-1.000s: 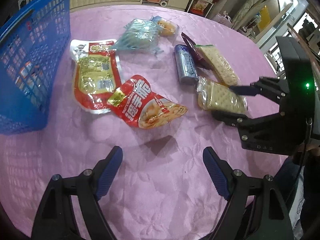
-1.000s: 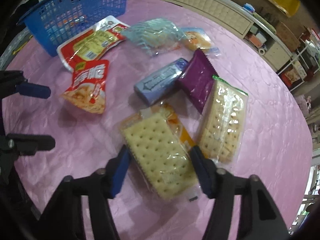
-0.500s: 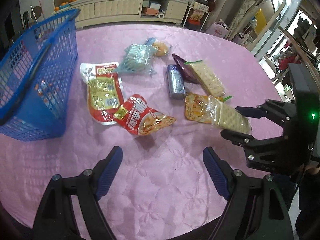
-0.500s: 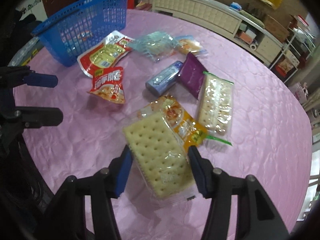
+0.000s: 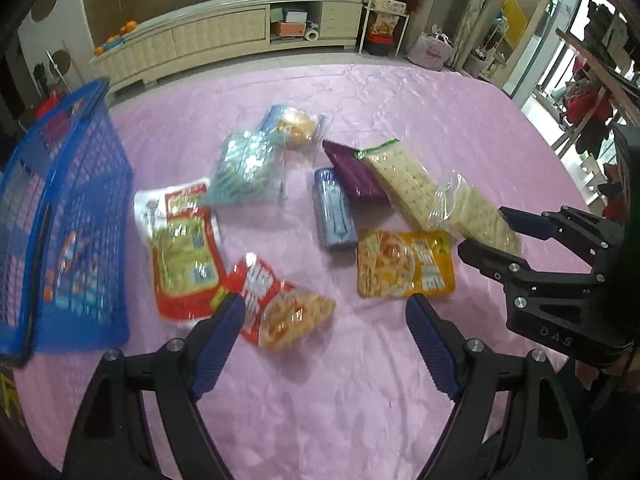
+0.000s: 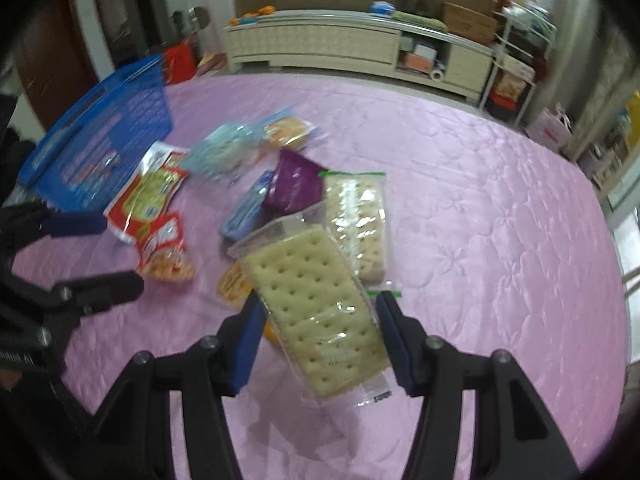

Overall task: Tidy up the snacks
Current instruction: 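Grasp the cracker pack with the right tool while the left tool grasps the purple Doublemint bottle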

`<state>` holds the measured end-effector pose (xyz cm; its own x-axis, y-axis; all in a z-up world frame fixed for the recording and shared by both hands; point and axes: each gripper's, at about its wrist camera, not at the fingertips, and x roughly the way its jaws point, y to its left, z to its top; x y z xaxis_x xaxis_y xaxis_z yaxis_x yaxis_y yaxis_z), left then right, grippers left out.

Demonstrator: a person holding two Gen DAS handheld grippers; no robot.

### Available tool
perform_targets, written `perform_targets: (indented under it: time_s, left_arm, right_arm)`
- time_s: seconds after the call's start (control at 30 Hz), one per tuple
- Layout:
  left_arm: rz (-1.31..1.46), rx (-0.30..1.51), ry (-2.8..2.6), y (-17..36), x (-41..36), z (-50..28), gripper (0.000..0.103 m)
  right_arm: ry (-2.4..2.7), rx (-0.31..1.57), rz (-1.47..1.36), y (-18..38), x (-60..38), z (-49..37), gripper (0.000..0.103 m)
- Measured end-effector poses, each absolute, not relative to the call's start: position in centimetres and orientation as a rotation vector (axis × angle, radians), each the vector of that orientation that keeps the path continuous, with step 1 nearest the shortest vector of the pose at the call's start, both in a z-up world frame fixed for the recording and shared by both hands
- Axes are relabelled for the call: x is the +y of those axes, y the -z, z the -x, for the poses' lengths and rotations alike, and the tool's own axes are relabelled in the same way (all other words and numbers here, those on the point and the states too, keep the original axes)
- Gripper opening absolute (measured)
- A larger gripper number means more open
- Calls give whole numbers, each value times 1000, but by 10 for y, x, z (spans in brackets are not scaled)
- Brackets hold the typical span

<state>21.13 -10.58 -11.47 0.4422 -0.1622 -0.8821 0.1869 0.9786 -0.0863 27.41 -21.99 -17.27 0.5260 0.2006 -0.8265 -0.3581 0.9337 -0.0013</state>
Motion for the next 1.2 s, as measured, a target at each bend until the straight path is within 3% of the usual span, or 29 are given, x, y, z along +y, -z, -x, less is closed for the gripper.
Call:
perform_targets:
  time_s: [0.87, 1.1, 1.2]
  left_arm:
    - [-96, 1249, 200, 181, -136, -333, 79]
    - [-143, 1229, 212, 184, -145, -343, 56]
    - [-135, 1217, 221, 181, -147, -345, 31]
  right_arm:
    - [-248, 996, 10, 201, -249, -330, 61]
    - [-237, 969, 18, 194, -250, -328, 61]
    - [-235, 980, 13, 197, -250, -328, 61]
